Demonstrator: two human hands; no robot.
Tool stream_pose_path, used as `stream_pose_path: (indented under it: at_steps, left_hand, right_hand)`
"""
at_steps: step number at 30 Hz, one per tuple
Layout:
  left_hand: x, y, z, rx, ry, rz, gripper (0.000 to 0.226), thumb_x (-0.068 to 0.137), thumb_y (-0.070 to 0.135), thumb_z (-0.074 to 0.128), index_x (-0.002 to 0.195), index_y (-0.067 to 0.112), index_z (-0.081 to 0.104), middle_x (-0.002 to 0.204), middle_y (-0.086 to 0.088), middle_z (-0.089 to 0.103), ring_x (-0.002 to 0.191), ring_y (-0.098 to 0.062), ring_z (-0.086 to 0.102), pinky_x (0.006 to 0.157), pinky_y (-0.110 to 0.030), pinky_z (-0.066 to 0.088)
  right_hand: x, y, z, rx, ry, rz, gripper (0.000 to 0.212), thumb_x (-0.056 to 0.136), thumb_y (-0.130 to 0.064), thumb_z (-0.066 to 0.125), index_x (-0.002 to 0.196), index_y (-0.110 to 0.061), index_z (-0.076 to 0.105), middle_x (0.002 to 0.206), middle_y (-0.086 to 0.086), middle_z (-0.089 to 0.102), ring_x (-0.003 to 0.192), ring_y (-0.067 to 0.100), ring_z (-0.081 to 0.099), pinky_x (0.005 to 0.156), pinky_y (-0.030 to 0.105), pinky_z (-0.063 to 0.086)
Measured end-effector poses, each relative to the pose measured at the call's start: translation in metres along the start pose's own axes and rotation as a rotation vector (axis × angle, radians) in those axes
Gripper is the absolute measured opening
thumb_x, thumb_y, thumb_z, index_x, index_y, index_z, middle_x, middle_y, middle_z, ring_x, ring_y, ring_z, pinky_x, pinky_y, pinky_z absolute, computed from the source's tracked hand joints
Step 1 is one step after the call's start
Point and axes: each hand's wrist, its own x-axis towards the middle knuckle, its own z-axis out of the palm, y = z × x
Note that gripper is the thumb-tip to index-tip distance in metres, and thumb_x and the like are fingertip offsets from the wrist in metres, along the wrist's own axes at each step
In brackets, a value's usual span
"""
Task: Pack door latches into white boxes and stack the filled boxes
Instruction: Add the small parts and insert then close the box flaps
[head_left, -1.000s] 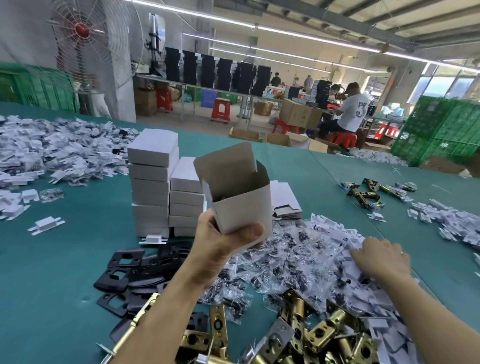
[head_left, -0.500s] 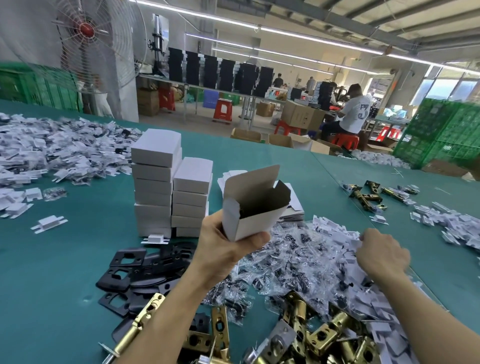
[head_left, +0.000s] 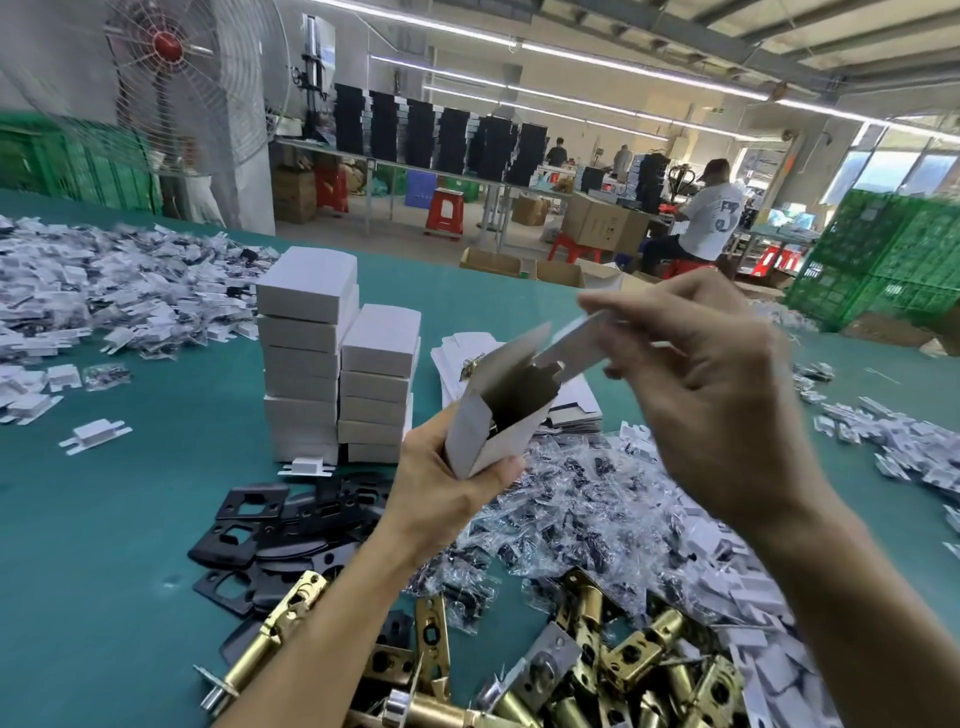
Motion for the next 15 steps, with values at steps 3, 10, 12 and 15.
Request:
stream_pose_path:
  at_steps: [3, 10, 12, 15]
  left_hand:
    - [0.000, -0.003, 0.002, 0.029, 0.048, -0.036, 0.027, 0.073, 0.011, 0.082, 0.095, 0.021, 0.070, 0.090, -0.003, 0.070, 0.079, -0.014, 0.066, 0.062, -0.024, 0.055]
    - [0.001, -0.003, 0.002, 0.092, 0.044, -0.084, 0.035, 0.075, 0.015, 0.081, 0.093, 0.042, 0.070, 0.089, 0.006, 0.066, 0.078, -0.010, 0.064, 0.061, -0.024, 0.055]
    - [0.001, -0.002, 0.002, 0.102, 0.049, -0.083, 0.040, 0.078, 0.008, 0.082, 0.093, 0.042, 0.069, 0.087, 0.010, 0.066, 0.078, -0.008, 0.064, 0.061, -0.023, 0.055]
    - [0.001, 0.000, 0.002, 0.126, 0.058, -0.068, 0.042, 0.079, 0.005, 0.081, 0.087, 0.045, 0.067, 0.078, 0.016, 0.063, 0.069, -0.004, 0.059, 0.056, -0.020, 0.051]
  right_hand:
    - [-0.004, 0.000, 0.018, -0.141, 0.000, -0.034, 0.026, 0.092, -0.010, 0.068, 0.118, -0.014, 0.072, 0.096, 0.003, 0.065, 0.084, 0.012, 0.060, 0.074, 0.023, 0.050]
    - [-0.008, 0.011, 0.042, -0.148, 0.155, -0.116, 0.007, 0.087, -0.007, 0.075, 0.091, -0.005, 0.070, 0.082, 0.005, 0.070, 0.071, 0.016, 0.066, 0.066, 0.034, 0.054]
    - [-0.008, 0.012, 0.045, -0.166, 0.131, -0.115, 0.007, 0.086, -0.007, 0.075, 0.091, -0.005, 0.070, 0.082, 0.005, 0.071, 0.072, 0.017, 0.067, 0.066, 0.036, 0.055]
    - [-0.013, 0.015, 0.049, -0.230, 0.035, -0.040, 0.008, 0.084, -0.006, 0.076, 0.091, -0.007, 0.073, 0.081, 0.006, 0.073, 0.078, 0.025, 0.066, 0.066, 0.041, 0.054]
